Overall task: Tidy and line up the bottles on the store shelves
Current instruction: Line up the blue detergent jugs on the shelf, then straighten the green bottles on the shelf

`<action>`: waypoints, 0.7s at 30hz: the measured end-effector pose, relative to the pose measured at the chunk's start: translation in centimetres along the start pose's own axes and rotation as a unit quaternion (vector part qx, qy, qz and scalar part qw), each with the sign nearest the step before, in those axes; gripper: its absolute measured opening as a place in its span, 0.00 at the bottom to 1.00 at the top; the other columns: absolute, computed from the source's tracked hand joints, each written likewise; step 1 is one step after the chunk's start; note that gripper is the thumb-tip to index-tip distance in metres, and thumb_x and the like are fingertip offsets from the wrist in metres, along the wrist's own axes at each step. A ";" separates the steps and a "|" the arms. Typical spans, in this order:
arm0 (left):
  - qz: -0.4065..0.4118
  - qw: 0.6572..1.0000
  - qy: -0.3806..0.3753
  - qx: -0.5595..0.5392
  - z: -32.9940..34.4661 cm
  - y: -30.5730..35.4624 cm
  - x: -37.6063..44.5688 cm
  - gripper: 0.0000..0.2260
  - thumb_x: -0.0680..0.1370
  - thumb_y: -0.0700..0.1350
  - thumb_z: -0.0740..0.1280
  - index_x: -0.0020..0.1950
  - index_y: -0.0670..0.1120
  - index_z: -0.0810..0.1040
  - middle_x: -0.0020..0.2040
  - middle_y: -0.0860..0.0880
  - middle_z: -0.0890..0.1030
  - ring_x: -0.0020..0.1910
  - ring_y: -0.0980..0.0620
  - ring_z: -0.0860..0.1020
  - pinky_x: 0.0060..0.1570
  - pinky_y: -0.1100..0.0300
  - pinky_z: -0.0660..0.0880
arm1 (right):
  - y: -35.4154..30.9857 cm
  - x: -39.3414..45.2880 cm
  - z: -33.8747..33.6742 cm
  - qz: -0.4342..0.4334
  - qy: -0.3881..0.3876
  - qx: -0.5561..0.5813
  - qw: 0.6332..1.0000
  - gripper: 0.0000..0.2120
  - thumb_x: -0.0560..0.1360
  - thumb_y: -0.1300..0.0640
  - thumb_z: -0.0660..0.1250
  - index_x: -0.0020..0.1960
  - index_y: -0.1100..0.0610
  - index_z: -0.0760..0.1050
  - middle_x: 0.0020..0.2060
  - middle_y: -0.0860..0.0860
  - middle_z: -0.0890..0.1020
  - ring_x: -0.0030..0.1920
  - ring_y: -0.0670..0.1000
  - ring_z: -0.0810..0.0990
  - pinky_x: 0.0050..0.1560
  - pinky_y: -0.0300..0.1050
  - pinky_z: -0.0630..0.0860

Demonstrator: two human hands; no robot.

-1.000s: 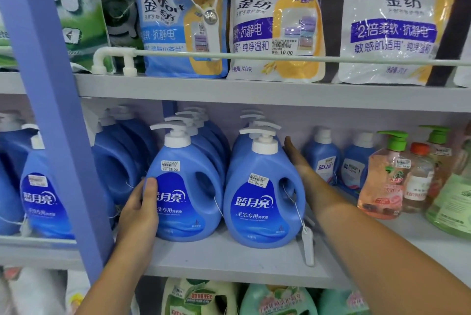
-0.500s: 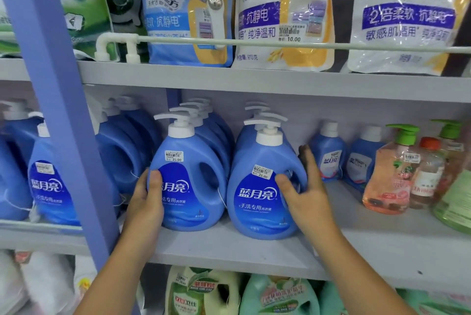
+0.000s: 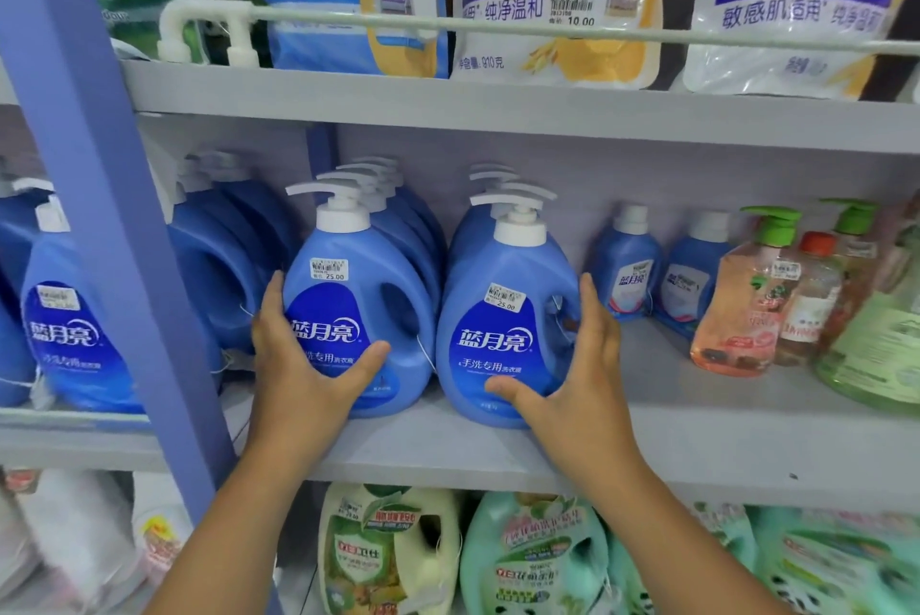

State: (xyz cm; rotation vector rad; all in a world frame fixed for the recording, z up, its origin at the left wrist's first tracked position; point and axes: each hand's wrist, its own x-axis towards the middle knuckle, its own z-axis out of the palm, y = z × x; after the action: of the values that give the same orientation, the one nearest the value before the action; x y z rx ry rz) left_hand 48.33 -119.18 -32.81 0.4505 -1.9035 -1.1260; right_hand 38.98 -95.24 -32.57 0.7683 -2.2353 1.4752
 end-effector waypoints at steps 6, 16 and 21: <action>0.034 0.998 0.043 0.040 -0.3 2.7 -2.2 0.48 0.70 0.53 0.79 0.82 0.51 0.53 0.80 0.51 0.56 0.79 0.56 0.55 0.75 0.53 0.58 | -0.3 -0.3 -0.6 0.018 -0.022 0.002 1.000 0.58 0.65 0.44 0.82 0.76 0.26 0.42 0.66 0.29 0.57 0.69 0.33 0.64 0.67 0.43 0.75; 0.107 0.945 -0.233 -0.204 12.7 13.7 -11.8 0.16 0.75 0.49 0.71 0.61 0.63 0.77 0.64 0.58 0.80 0.64 0.55 0.78 0.62 0.58 0.75 | 6.2 0.0 -15.7 0.099 0.134 -0.005 0.986 0.32 0.75 0.41 0.72 0.74 0.37 0.62 0.70 0.38 0.72 0.70 0.43 0.72 0.72 0.48 0.69; -0.006 0.945 -0.243 -0.217 24.1 16.2 -11.5 0.17 0.77 0.42 0.74 0.63 0.52 0.75 0.59 0.56 0.81 0.59 0.59 0.80 0.54 0.71 0.76 | 11.2 -0.3 -26.9 0.112 0.229 -0.041 0.966 0.29 0.77 0.46 0.71 0.75 0.47 0.67 0.68 0.45 0.74 0.67 0.48 0.75 0.68 0.50 0.72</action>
State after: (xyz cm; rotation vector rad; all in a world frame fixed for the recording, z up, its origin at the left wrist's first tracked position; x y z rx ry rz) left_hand 37.03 -90.20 -30.22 -0.0741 -1.9684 -1.7325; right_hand 32.28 -66.95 -30.30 0.1251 -2.0503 1.4646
